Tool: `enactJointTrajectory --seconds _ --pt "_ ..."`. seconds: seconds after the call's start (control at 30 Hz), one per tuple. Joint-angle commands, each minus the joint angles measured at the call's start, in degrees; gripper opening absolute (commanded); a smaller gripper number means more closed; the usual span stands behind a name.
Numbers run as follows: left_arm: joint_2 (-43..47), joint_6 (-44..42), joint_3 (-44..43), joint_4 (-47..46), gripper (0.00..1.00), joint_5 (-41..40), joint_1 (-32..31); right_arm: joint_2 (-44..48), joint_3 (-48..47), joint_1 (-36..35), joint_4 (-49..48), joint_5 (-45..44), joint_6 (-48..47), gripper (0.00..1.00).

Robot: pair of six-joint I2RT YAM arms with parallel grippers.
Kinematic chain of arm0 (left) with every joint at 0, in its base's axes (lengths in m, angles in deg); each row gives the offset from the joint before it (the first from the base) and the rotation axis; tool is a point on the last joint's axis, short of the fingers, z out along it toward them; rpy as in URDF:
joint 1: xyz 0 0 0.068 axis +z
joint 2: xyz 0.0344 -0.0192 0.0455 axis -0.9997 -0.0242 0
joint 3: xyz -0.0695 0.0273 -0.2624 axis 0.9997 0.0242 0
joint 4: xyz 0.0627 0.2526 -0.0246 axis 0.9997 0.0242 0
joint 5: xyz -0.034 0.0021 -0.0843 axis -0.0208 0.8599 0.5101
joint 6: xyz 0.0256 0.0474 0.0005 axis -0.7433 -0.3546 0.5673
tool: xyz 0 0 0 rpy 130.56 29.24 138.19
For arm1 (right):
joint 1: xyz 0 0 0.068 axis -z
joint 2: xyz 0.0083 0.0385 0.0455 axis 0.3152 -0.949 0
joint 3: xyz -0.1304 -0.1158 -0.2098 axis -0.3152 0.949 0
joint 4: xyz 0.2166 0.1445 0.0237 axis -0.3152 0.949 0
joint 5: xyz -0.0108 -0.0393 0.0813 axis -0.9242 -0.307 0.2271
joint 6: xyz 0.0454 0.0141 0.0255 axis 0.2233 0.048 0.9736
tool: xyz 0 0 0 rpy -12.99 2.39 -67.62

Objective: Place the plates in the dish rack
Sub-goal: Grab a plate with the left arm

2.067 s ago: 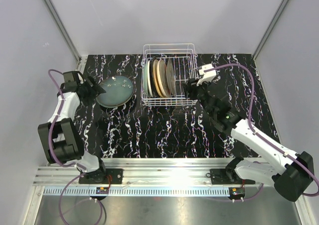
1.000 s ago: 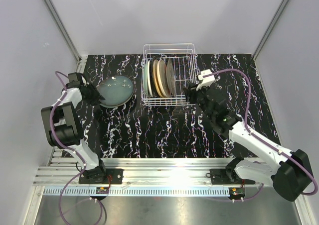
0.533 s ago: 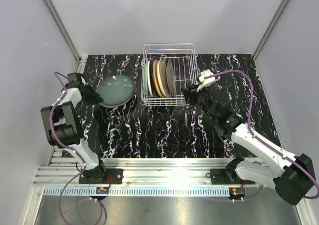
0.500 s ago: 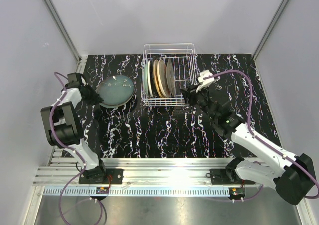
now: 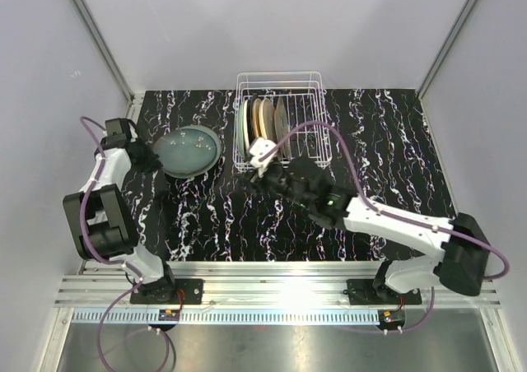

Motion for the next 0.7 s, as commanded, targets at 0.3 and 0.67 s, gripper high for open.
enactJointTrajectory --seconds 0.3,0.67 --pt "6.8 -1.5 -0.4 0.1 0.0 -3.7 -0.1 -23.4 -20.3 -4.7 2.3 4.2 -14.5 0.67" --pt "11.3 -1.2 -0.6 -0.1 0.0 -5.2 -0.2 -39.4 -32.8 -4.7 4.1 3.8 -21.9 0.73"
